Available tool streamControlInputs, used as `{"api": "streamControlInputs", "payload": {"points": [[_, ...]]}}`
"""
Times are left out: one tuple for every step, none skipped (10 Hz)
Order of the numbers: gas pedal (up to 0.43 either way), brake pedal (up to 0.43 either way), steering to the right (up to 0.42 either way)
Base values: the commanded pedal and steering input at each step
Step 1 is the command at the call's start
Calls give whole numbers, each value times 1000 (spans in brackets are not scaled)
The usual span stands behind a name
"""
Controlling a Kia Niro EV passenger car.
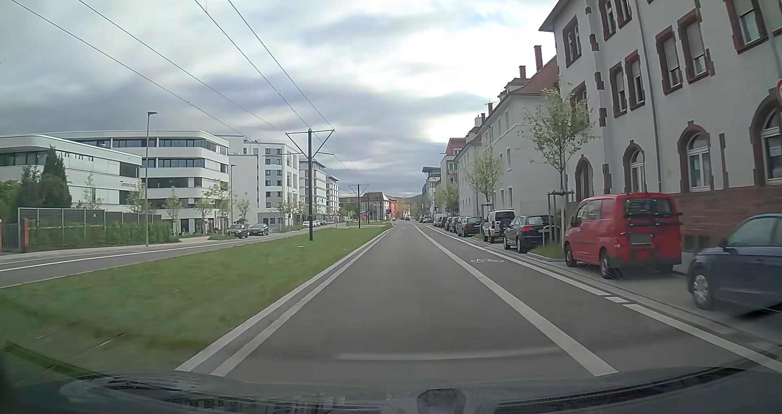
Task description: Follow the waypoints while adhering to traffic rules and regulations
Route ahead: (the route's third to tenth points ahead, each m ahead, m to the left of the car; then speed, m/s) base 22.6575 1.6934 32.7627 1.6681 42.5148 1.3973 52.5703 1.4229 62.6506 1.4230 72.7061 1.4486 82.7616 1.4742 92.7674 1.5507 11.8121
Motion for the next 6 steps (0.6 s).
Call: {"api": "streamControlInputs", "payload": {"points": [[79, 0, 1], [79, 0, 1], [79, 0, 1], [79, 0, 1], [79, 0, 1], [79, 0, 1]]}}
